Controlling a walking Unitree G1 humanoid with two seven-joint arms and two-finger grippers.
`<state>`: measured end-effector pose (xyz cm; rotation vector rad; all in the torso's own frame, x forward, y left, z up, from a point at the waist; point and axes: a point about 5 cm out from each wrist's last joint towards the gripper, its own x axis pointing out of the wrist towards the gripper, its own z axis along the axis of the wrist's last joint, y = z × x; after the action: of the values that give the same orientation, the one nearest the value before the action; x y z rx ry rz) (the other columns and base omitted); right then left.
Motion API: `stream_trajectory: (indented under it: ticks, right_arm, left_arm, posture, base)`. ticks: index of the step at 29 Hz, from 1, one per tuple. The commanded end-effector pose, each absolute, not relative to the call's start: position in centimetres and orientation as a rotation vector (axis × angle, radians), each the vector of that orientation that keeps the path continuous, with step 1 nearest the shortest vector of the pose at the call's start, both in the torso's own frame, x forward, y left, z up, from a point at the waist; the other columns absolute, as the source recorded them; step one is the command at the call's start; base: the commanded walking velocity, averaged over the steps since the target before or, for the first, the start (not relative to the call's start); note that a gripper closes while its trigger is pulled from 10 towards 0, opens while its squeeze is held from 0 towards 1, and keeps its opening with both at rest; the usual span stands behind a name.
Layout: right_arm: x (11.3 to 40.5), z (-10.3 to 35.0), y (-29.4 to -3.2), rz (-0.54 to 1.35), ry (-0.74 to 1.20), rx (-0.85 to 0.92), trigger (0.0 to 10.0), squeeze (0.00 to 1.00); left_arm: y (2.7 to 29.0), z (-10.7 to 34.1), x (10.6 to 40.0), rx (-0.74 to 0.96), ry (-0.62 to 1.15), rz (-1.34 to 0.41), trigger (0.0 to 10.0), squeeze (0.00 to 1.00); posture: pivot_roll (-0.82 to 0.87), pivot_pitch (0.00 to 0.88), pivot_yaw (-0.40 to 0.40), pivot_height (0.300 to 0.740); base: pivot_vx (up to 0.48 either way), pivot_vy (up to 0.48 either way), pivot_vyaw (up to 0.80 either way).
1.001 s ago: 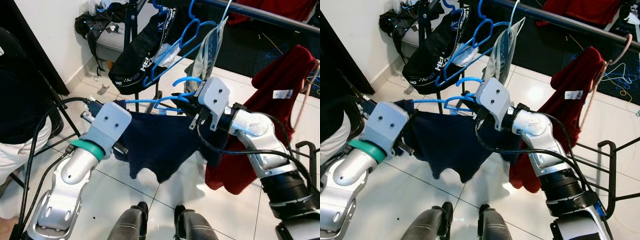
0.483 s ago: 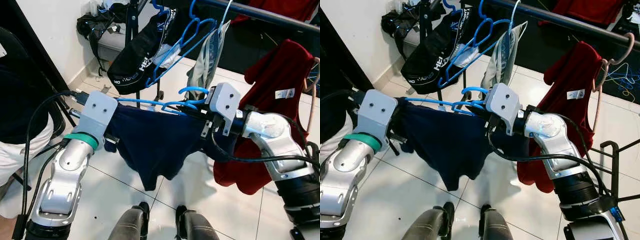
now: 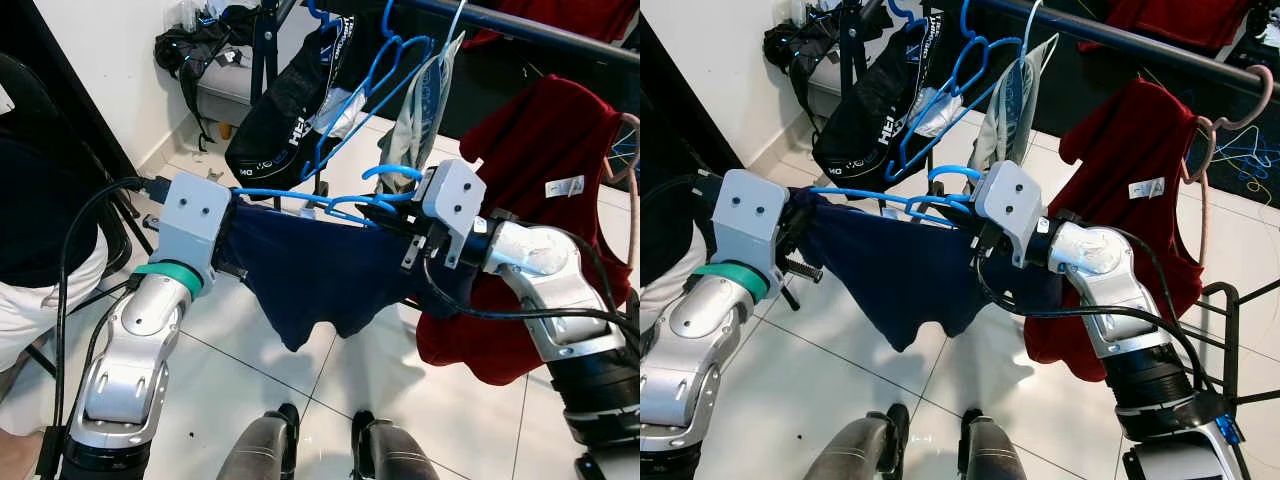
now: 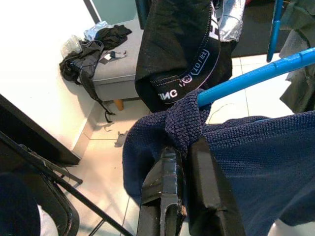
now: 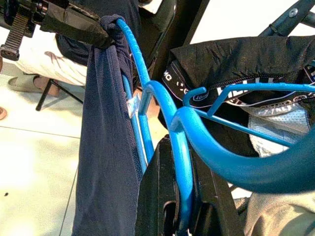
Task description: Hang hanger
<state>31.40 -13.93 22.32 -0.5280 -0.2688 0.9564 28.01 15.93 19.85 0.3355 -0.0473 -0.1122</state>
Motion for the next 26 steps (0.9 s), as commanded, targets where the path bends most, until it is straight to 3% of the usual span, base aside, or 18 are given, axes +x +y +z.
stream_trajectory:
  ticks: [1,5,7,10,18,26]
  right_arm:
    - [31.2,22.9,-14.5,0.944,-0.286,-0.526,10.0,0.00]
    - [30.7,22.6,-15.7,0.972,-0.229,-0.617,10.0,0.00]
    - [30.7,22.6,-15.7,0.972,-0.229,-0.617,10.0,0.00]
    - [29.7,20.7,-16.8,1.059,-0.081,-0.734,10.0,0.00]
    - [29.1,20.0,-17.4,1.077,-0.031,-0.747,10.0,0.00]
    - [30.3,22.2,-17.3,0.943,-0.172,-0.668,10.0,0.00]
  left_arm:
    - [17.8,19.3,28.3,0.381,-0.004,0.017,10.0,0.00]
    - [20.9,19.5,28.6,0.431,0.024,0.225,10.0,0.00]
    - [20.9,19.5,28.6,0.431,0.024,0.225,10.0,0.00]
    - [22.3,20.2,28.5,0.439,0.001,0.336,10.0,0.00]
    - [22.6,20.1,28.4,0.456,0.010,0.328,10.0,0.00]
    - [20.6,20.3,28.6,0.399,-0.030,0.228,10.0,0.00]
  posture:
    - [-0.03,0.146,0.094,0.740]
    - [-0.03,0.147,0.096,0.740]
    - [-0.03,0.147,0.096,0.740]
    - [-0.03,0.147,0.096,0.740]
    - [-0.04,0.146,0.098,0.740]
    - [-0.04,0.136,0.099,0.740]
  base:
    - [0.000,0.000,0.00]
    - [0.000,0.000,0.00]
    - [0.000,0.000,0.00]
    - [0.000,0.000,0.00]
    - [0.000,0.000,0.00]
    - [0.000,0.000,0.00]
